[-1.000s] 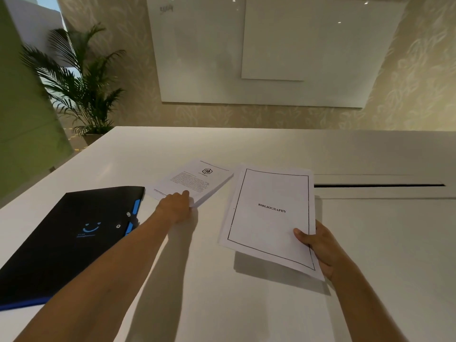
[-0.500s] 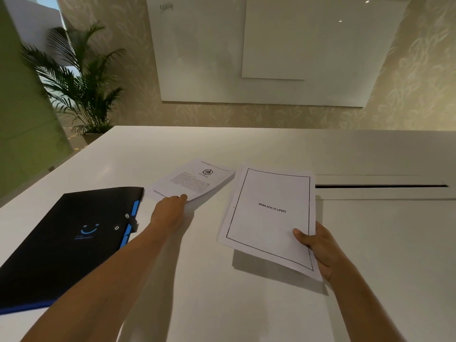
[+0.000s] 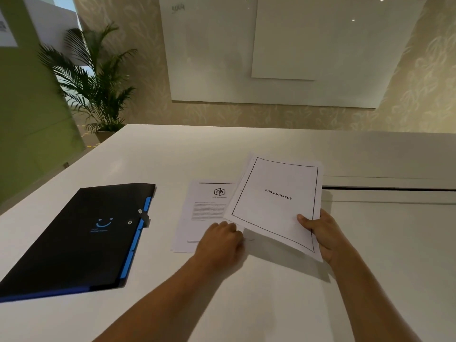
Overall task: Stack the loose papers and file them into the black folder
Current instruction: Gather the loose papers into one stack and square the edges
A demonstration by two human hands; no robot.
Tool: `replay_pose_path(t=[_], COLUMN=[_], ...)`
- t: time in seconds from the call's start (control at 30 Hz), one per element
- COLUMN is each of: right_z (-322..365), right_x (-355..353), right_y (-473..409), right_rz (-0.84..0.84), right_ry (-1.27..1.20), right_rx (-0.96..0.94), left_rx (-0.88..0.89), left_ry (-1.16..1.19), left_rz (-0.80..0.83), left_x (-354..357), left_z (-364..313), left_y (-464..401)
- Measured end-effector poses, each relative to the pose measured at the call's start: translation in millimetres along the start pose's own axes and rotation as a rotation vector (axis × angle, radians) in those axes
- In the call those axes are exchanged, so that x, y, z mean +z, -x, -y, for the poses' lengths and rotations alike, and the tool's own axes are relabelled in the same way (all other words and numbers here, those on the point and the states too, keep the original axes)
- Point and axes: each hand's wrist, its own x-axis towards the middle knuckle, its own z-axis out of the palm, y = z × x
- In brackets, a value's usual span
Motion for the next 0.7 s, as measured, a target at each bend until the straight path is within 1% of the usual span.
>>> replay_pose_path(t=[0.07, 0.13, 0.17, 0.2, 0.23, 0.27, 0.37, 0.4, 0.47, 0.53, 0.6, 0.7], right_z=[-2.0, -5.2, -7.1, -9.3, -10.9, -12.0, -14.8, -14.8, -16.1, -19.9, -26.2, -30.1], right_x=[3.9, 8.4, 10.9, 12.7, 15.1, 18.1, 29.0, 33.2, 41.3, 49.7, 57.1, 67.0], right_y=[-1.3, -2.1, -4.0, -6.1, -8.1, -10.0, -13.6, -14.1, -16.3, -18.6, -21.0, -18.5], right_rz=[0.015, 0.035, 0.038, 0.037, 0.038, 0.04, 0.057, 0.06, 0.079, 0.093, 0.055, -0.031], right_ry=[0.013, 0.031, 0.046, 0.063, 0.076, 0.094, 0.18, 0.221, 0.303, 0.399, 0.503, 0.662], right_rx=[0.023, 0.041, 0.048, 0.053, 0.056, 0.057, 0.049, 0.043, 0.033, 0.032, 0.031, 0.011], left_rx=[0.03, 0.077, 0.078, 0.014, -0.122, -0.295, -0.807, -0.933, -1.088, -1.125, -1.107, -1.09], left_ry=[0.069, 0.073, 0.089, 0.128, 0.186, 0.25, 0.512, 0.572, 0.61, 0.636, 0.674, 0.643], left_rz=[0.028, 0.05, 0.016, -0.041, -0.113, -0.168, -0.253, -0.238, -0.124, 0.004, 0.066, 0.14], left_x=[-2.8, -5.5, -6.4, -9.7, -13.9, -20.8, -32.1, -34.5, -37.3, -40.0, -43.1, -50.7], left_z=[-3.6, 6.6, 16.3, 25.1, 32.3, 37.1, 52.4, 59.7, 72.9, 75.5, 72.8, 72.2], left_y=[5.7, 8.1, 9.8, 12.0, 14.3, 16.3, 15.3, 10.9, -0.7, -9.1, -16.1, -26.2])
